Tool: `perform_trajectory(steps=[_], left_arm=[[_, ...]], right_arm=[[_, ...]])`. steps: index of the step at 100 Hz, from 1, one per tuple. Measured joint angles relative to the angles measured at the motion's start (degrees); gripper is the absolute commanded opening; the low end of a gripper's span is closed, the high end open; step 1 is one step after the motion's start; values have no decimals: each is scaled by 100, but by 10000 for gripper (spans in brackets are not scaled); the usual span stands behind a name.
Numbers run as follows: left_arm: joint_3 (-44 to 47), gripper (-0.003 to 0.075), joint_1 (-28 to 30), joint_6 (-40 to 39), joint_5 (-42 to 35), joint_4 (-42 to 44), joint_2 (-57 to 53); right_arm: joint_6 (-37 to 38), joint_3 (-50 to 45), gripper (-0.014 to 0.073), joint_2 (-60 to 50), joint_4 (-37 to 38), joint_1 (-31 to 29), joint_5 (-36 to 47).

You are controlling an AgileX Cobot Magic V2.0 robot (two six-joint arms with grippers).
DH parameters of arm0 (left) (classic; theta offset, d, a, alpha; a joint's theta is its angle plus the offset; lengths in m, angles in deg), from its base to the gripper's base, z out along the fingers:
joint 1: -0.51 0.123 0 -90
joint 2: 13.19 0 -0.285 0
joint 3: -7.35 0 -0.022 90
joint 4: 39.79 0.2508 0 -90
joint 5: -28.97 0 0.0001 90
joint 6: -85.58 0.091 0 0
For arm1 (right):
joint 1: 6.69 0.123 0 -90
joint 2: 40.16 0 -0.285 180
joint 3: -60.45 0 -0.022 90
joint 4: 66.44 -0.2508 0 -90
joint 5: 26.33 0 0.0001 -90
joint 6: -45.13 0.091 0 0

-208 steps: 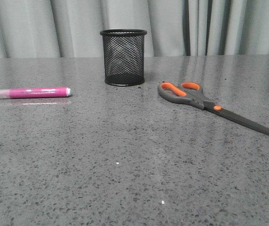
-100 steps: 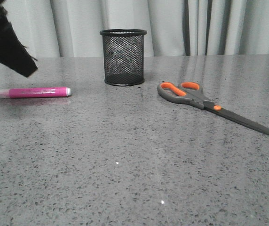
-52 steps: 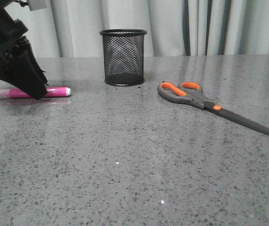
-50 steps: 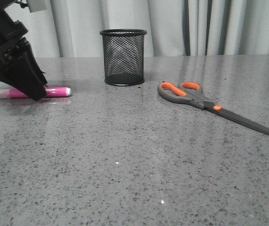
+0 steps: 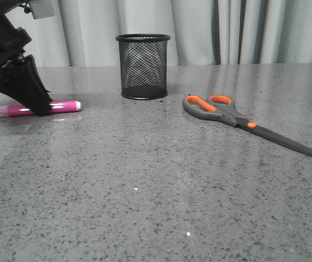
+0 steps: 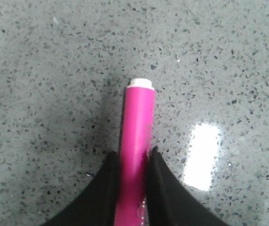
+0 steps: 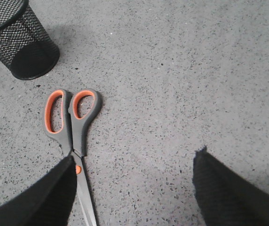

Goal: Put pen and scissors into bin
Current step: 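Lift the pink marker with the left gripper and drop it into the mesh holder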

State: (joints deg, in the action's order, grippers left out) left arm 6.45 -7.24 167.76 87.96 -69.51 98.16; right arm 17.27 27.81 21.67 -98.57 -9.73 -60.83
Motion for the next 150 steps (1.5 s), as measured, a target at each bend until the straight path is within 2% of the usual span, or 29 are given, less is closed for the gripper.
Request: perform_trajectory(steps=[11, 20, 39, 50, 58, 80, 96, 120, 127, 134, 150], left_arm=[[-201, -19, 0, -84, 39, -168, -45], [-460, -20, 0, -122, 28, -760, -253], [-734, -19, -96, 360, -371, -3385, -620], [-734, -19, -423, 808, -1090, -4839, -614], [-734, -20, -711, 1072, -1615, -5418, -524], [-734, -19, -1530, 1820, -2984, -6297, 26], [-734, -19, -1678, 2318, -3211, -6823, 414], [-734, -15, -1678, 2380, -3425, -6981, 651], [-734, 16, -1678, 2382, -3425, -6981, 665], [-734, 81, -1678, 2382, -3376, -6981, 669], [-734, 317, -1678, 2392, -3331, -6994, 669]], right_arm=[[0, 0, 474, 0, 0, 0, 0], [0, 0, 474, 0, 0, 0, 0], [0, 0, 474, 0, 0, 0, -9], [0, 0, 474, 0, 0, 0, -9], [0, 0, 474, 0, 0, 0, -9], [0, 0, 474, 0, 0, 0, -42], [0, 0, 474, 0, 0, 0, -54], [0, 0, 474, 0, 0, 0, -65], [0, 0, 474, 0, 0, 0, -65], [0, 0, 474, 0, 0, 0, -75], [0, 0, 474, 0, 0, 0, -75]])
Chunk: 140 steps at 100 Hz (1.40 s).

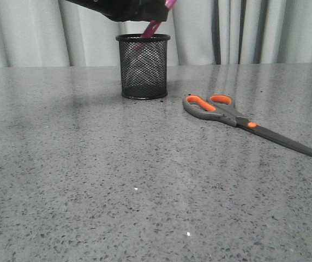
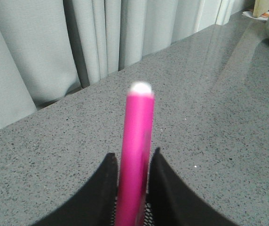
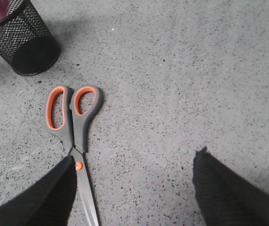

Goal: Put pen and scissors into bin
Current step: 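Lift the pink marker with the left gripper and drop it into the mesh holder, then move the right gripper over the scissors near the pivot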

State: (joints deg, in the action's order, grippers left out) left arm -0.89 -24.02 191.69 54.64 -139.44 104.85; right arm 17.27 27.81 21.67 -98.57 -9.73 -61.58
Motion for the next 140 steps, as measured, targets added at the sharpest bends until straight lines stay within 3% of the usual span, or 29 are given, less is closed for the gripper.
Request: perform_trajectory(steps=[12, 33, 42, 55, 69, 79, 107, 140], left_arm=[[0, 425, 0, 0, 8, 0, 0], [0, 377, 293, -10, 230, 0, -327], [0, 269, 501, -62, 383, 151, -723], [0, -20, 797, -575, 518, 912, -1406], [41, -20, 1120, -1402, 765, 2189, -2088], [340, -20, 1350, -1769, 846, 2577, -2580], [2331, -19, 2121, -2164, 98, 2680, -4118], [3688, -19, 2966, -2175, -6, 2475, -5062]], right_arm=[[0, 0, 474, 0, 0, 0, 0], [0, 0, 474, 0, 12, 0, 0], [0, 0, 474, 0, 12, 0, 0], [0, 0, 474, 0, -105, 0, -34], [-236, 15, 474, 114, -196, 170, -84], [-508, 101, 474, 343, -210, 505, -154], [-733, 1048, 474, 1573, 247, 1579, -597], [-113, 2471, 474, 3308, 1023, 1778, -1562]])
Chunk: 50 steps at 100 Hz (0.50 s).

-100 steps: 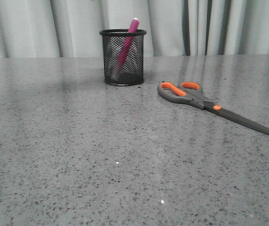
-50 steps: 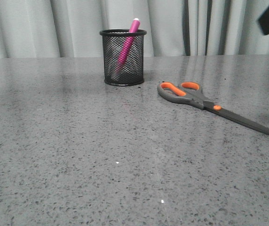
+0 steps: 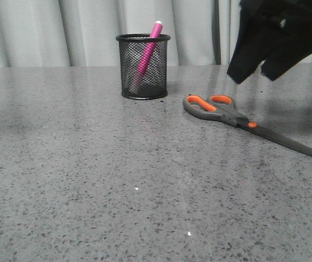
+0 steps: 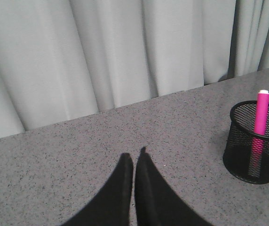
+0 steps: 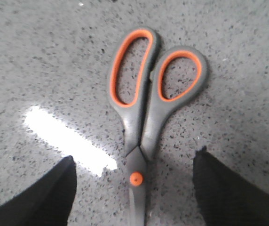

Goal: Put pen and scissors into bin
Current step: 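Move the right gripper over the scissors near the pivot, then lower the right gripper and close it on the scissors blades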

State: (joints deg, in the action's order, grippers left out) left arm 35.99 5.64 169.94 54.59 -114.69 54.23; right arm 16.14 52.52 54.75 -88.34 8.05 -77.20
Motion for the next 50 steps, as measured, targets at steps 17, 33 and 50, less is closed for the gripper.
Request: perform_trajectory(steps=[17, 33, 50], left_arm=[[69, -19, 1, 0, 11, -144, -56], [69, -19, 1, 0, 11, -189, -56], [69, -19, 1, -6, 11, -234, -56]], right_arm=[[486, 535, 474, 660, 643, 257, -364], [744, 786, 474, 994, 1065, 516, -485], [930, 881, 474, 1188, 1391, 658, -523]])
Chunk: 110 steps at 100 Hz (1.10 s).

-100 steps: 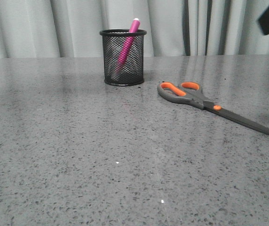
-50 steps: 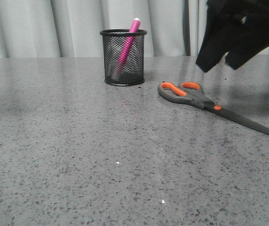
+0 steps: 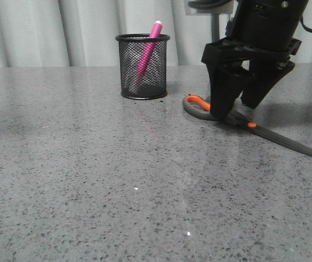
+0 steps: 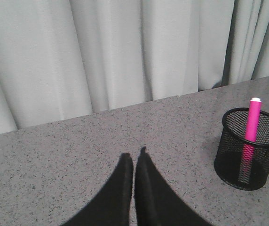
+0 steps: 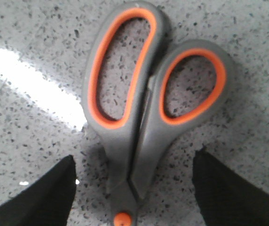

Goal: Put pen and scissors into bin
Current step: 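Lower the right gripper and close it on the scissors blades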

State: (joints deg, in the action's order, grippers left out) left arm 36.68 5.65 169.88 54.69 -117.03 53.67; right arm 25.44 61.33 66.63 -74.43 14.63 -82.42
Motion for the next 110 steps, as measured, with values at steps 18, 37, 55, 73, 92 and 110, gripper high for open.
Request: perform_trajectory(steps=[18, 37, 55, 73, 92, 110], left_arm=[[0, -19, 0, 0, 0, -13, 0], [0, -19, 0, 0, 0, -46, 0], [0, -19, 0, 0, 0, -57, 0], [0, -19, 0, 0, 0, -57, 0], [0, -19, 0, 0, 0, -57, 0], [0, -19, 0, 0, 0, -57, 0]], right_arm=[[38, 0, 419, 92, 60, 9, 0], [48, 5, 391, 143, 60, 22, 0], [48, 14, 385, 147, 60, 73, -8], [48, 29, 249, 147, 69, 108, -92], [48, 40, 32, 147, 69, 108, -211], [48, 54, -75, 147, 69, 108, -239]])
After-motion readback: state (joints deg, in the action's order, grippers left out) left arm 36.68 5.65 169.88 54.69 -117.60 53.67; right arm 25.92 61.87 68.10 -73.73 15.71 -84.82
